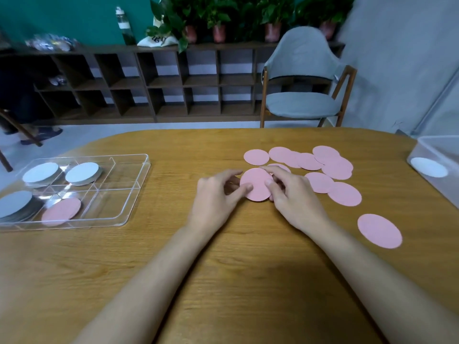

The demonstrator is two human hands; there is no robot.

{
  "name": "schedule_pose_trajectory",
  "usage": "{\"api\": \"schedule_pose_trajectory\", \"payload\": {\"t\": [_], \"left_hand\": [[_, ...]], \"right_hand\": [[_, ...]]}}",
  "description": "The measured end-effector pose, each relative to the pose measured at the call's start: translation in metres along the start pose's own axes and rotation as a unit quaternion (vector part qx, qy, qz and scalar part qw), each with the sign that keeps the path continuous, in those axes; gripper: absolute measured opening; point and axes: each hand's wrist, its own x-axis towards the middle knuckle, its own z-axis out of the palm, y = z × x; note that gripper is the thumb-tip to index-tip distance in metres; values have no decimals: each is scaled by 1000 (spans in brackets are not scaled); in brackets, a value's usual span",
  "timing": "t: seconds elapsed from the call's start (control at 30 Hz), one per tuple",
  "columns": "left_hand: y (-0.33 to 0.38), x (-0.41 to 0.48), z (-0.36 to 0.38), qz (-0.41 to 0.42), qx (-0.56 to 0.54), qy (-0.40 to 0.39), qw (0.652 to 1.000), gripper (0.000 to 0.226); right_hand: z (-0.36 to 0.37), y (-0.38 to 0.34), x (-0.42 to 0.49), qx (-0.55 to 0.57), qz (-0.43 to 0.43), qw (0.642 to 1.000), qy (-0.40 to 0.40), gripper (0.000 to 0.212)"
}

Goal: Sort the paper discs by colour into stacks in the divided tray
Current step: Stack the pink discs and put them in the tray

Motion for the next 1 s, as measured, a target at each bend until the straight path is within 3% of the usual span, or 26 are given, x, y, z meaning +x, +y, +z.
{"api": "schedule_pose_trajectory", "payload": {"t": [0.33,0.77,0.93,1.0], "left_hand": [[24,9,41,62,93,-96,989,49],[83,12,129,169,32,-156,973,34],[105,3,150,170,46,-267,948,66],[106,3,154,173,55,-280,943,68]], "right_hand": [[-69,57,-26,-16,60,998,27,31],[-148,124,-51,-65,126,987,68,32],[-151,138,-56,-34,139,986,89,31],[-151,140,-57,-22,141,985,93,31]]}}
